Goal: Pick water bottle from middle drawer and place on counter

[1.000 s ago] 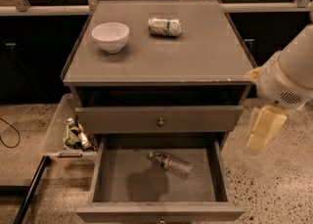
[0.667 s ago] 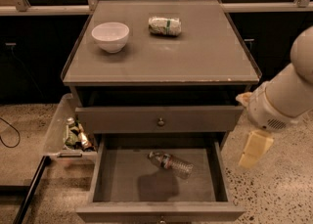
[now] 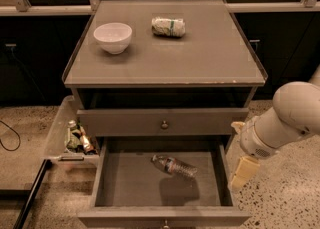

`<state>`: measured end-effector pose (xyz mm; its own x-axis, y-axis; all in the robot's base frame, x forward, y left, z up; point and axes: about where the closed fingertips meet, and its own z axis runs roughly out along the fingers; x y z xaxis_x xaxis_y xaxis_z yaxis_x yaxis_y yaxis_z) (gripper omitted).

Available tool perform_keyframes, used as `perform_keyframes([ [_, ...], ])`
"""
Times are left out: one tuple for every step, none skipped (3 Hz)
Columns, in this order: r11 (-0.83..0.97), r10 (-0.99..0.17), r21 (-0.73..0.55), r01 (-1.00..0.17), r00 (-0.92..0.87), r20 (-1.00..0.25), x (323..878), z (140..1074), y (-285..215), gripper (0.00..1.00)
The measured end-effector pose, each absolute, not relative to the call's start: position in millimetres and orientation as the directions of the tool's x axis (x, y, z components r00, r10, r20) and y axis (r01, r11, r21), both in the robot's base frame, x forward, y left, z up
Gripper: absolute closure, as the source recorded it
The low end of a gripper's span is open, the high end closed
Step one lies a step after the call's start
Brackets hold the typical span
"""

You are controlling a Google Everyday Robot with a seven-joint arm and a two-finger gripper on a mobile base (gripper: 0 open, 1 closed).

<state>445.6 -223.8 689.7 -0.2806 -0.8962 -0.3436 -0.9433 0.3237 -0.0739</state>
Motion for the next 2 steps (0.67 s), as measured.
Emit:
perform_keyframes([
  [0.323, -0.896, -0.074, -0.943, -0.28, -0.344, 445, 689, -224, 0.0],
  [0.332, -0.867, -0.057, -0.942, -0.281, -0.411, 446, 658, -211, 0.0],
])
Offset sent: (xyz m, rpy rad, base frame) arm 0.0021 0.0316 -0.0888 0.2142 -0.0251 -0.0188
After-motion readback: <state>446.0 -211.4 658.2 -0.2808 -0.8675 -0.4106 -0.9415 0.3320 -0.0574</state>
